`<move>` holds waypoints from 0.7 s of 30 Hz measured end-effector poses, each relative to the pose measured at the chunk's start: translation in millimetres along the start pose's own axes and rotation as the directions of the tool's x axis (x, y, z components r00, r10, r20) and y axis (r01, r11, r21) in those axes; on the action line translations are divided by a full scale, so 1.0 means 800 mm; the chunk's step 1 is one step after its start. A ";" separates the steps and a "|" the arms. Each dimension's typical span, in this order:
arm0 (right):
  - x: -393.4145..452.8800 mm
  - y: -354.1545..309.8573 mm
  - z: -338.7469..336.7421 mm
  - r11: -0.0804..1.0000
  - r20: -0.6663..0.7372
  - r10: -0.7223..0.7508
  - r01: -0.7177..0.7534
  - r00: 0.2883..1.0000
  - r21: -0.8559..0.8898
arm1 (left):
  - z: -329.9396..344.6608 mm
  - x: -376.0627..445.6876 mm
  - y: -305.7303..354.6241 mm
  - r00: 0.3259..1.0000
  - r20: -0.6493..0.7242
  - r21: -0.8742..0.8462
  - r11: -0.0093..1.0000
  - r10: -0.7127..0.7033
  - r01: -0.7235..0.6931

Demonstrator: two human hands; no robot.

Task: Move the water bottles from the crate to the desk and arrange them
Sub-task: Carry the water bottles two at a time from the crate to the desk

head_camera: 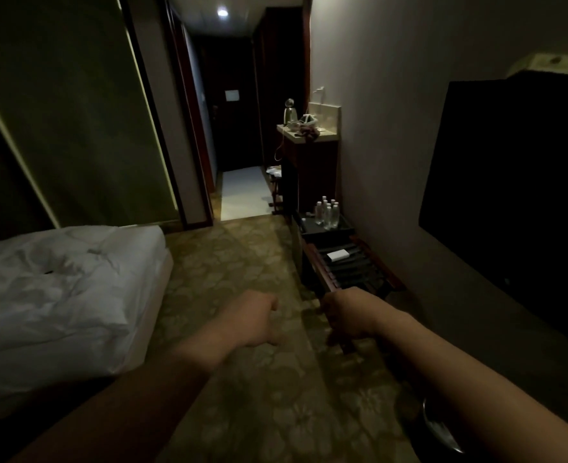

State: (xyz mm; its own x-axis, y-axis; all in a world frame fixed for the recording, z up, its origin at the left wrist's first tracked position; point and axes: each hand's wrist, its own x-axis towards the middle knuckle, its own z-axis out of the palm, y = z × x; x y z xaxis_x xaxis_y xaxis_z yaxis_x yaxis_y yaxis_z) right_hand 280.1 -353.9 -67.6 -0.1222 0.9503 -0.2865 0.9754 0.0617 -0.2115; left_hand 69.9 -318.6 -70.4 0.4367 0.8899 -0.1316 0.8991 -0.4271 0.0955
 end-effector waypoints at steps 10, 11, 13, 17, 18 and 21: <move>0.193 -0.001 -0.038 0.991 0.062 -0.097 0.102 0.993 -0.087 | -0.004 0.155 -0.093 0.999 0.019 -0.055 0.997 -0.046 0.047; 0.213 -0.004 -0.041 0.989 0.061 -0.107 0.112 0.992 -0.091 | -0.002 0.172 -0.105 0.999 0.016 -0.064 0.997 -0.051 0.052; 0.256 -0.008 -0.048 0.987 0.061 -0.122 0.128 0.991 -0.093 | -0.001 0.206 -0.131 0.999 -0.002 -0.067 0.996 -0.053 0.053; 0.356 -0.017 -0.062 0.989 0.068 -0.109 0.115 0.992 -0.094 | -0.004 0.292 -0.198 1.000 -0.020 -0.033 0.999 -0.023 0.022; 0.387 -0.019 -0.068 0.990 0.065 -0.097 0.103 0.993 -0.094 | -0.007 0.320 -0.219 1.000 -0.015 -0.034 0.999 -0.012 0.012; 0.460 -0.025 -0.091 0.993 0.047 -0.072 0.076 0.996 -0.089 | -0.025 0.390 -0.267 0.999 -0.028 -0.026 1.000 0.016 -0.017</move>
State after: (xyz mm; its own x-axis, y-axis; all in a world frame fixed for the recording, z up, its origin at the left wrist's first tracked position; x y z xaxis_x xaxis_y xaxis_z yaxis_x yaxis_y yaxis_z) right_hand 228.8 17.1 -100.9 -0.2009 0.9279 -0.3142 0.9757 0.1609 -0.1487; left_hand 13.6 53.8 -111.9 0.4504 0.8869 -0.1022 0.8905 -0.4380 0.1232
